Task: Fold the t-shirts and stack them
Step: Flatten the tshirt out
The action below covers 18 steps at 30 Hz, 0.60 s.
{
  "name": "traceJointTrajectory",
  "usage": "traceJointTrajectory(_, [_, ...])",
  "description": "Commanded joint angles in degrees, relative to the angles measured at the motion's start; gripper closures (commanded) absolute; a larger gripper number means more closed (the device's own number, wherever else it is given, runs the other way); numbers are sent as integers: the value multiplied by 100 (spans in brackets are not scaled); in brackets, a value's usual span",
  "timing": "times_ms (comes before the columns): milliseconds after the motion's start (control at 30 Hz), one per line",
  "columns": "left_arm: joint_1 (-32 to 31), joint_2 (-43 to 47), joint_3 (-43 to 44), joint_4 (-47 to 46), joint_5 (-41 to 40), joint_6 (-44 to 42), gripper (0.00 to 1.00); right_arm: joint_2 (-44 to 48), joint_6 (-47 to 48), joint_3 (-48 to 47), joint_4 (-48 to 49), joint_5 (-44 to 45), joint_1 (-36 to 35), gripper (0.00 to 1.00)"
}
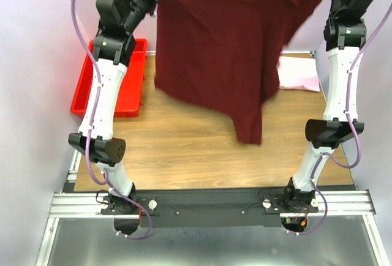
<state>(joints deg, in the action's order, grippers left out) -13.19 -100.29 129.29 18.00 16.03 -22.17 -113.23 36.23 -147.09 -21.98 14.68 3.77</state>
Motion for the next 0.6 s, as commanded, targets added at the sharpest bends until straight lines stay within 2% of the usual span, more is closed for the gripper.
traceJointTrajectory(0, [45,19,991,-1131,-442,117,100,484,165,-244,1817,492,71,99])
traceJointTrajectory(67, [45,123,993,-1657,-592,30,100,696,157,-40,2670,510,71,99])
traceJointTrajectory(167, [123,632,73,-2483,-874,-208,100,978,69,250,2980,352,71,99])
traceJointTrajectory(200, [176,990,-278,-2807,-708,-330,100,1083,8,677,2980,256,71,99])
traceJointTrajectory(233, [220,1168,-1004,-2872,-524,-488,100,1458,16,1186,2971,107,71,99])
traceJointTrajectory(300, [247,1730,-1798,-2829,65,-927,100,1960,103,2127,2971,-411,71,99])
traceJointTrajectory(333, [247,1932,-2707,-2820,223,-1347,100,2467,156,3219,2971,-578,71,99])
traceJointTrajectory(400, [256,2572,-3600,-2654,688,-1727,100,3032,612,4410,2971,-1071,71,99])
traceJointTrajectory(433, [256,2776,-4431,-2505,873,-2094,100,3348,735,4956,2962,-1229,71,99])
traceJointTrajectory(467, [247,2978,-4822,-2303,1075,-2376,100,3969,928,6162,2928,-1483,71,99])
traceJointTrajectory(500, [229,3354,-5200,-2101,1347,-2571,100,4358,1443,6766,2901,-1755,71,99])
traceJointTrajectory(533, [229,3532,-5952,-1855,1402,-2712,100,4710,1657,7346,2814,-1932,71,99])
traceJointTrajectory(567, [229,3691,-6290,-1809,1472,-2826,100,5036,1816,7953,2648,-2073,71,99])
